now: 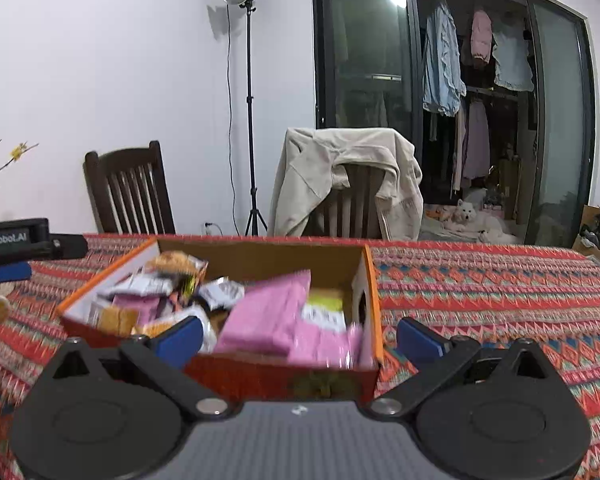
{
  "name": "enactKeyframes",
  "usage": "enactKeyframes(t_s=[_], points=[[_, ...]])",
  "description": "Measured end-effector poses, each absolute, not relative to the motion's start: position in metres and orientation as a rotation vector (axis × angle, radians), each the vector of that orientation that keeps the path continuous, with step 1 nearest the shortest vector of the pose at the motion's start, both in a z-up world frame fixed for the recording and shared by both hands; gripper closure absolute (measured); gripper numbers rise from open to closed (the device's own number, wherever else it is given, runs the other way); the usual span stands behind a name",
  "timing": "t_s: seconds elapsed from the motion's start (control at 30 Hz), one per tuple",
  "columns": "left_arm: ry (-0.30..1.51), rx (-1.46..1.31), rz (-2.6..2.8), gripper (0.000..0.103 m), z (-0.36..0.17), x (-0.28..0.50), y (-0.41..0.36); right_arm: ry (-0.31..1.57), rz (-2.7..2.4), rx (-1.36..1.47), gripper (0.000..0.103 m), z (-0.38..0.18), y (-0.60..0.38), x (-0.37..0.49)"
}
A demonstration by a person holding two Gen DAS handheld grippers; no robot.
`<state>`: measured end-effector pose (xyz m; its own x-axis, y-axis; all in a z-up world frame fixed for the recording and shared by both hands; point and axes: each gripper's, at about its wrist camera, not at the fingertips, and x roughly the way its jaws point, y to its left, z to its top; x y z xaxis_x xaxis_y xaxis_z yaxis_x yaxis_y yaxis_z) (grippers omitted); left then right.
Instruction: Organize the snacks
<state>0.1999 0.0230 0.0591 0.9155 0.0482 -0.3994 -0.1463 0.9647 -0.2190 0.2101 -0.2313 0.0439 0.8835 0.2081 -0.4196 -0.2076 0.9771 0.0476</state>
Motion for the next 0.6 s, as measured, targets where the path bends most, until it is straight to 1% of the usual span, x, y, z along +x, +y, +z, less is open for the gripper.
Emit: enactKeyframes(t_s=[0.3, 0.6], points=[[0.462, -0.234, 0.125, 0.000, 0.034, 0.145, 0.045, 0.478, 0.240, 0.015, 0.000, 0.027, -0.231, 0.153], [0.503, -0.279, 0.171, 0.000, -0.002, 0.120, 0.071, 0.522, 0.274, 0.105, 0.000, -0.016, -0.230, 0.131]])
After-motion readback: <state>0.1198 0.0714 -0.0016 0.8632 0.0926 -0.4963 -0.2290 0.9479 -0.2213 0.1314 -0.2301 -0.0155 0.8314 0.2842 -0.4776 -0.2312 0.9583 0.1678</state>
